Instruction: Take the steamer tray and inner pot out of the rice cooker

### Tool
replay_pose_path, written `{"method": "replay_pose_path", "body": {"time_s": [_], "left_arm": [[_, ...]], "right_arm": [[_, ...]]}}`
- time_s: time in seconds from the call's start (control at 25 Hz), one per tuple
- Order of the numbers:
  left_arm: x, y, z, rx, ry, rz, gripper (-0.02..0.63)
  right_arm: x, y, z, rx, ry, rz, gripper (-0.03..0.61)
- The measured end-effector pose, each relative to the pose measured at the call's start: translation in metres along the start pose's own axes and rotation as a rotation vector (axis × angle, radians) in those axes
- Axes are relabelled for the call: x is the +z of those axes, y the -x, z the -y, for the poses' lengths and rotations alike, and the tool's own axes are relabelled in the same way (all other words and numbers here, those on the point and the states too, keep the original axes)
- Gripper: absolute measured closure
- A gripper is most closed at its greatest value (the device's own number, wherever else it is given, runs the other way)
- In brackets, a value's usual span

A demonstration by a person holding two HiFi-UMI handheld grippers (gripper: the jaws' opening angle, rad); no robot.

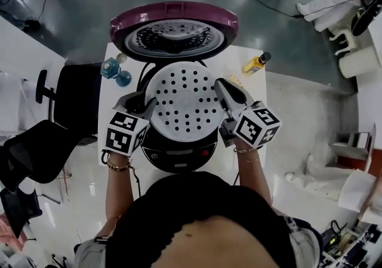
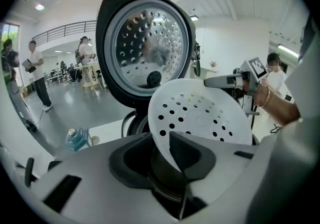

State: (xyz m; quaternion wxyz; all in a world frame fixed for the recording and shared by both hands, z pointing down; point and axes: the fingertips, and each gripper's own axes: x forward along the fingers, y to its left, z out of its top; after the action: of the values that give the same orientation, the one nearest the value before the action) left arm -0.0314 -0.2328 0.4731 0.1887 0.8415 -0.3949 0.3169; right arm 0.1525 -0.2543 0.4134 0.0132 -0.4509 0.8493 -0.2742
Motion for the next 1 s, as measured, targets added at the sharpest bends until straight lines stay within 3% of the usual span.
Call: {"method": "replay_pose_path", "body": {"time_s": [0.16, 0.28, 0.48, 0.56, 0.64, 0.76, 0.88, 1.0], "left_arm": [[0.021, 0.008, 0.018, -0.056, -0.007, 0.072, 0.511], [0.047, 0.018, 0.043, -0.159, 0.002, 0.172, 0.511], [0.086, 0.038, 0.088, -0.444, 0.162, 0.380, 0.493], [0.090, 0.039, 0.095, -0.496, 0.203, 0.405, 0.492], [0.087, 0.036, 0.098, -0.486, 0.189, 0.389, 0.492], [0.075, 0.028, 0.097, -0.409, 0.102, 0.330, 0.492], [0.057, 0.019, 0.084, -0.263, -0.017, 0.242, 0.521], [0.035, 0.011, 0.065, -0.133, -0.118, 0.148, 0.582]], "right_arm": [[0.012, 0.021, 0.005, 0.004, -0.044, 0.051, 0.554], [0.024, 0.047, 0.014, 0.015, -0.093, 0.105, 0.554], [0.038, 0.101, 0.032, 0.019, -0.197, 0.196, 0.554], [0.036, 0.120, 0.041, -0.012, -0.215, 0.215, 0.554], [0.028, 0.139, 0.053, -0.060, -0.228, 0.224, 0.554], [0.009, 0.171, 0.078, -0.150, -0.275, 0.232, 0.554], [-0.022, 0.211, 0.116, -0.324, -0.337, 0.208, 0.554], [-0.049, 0.242, 0.144, -0.421, -0.359, 0.202, 0.554]]}}
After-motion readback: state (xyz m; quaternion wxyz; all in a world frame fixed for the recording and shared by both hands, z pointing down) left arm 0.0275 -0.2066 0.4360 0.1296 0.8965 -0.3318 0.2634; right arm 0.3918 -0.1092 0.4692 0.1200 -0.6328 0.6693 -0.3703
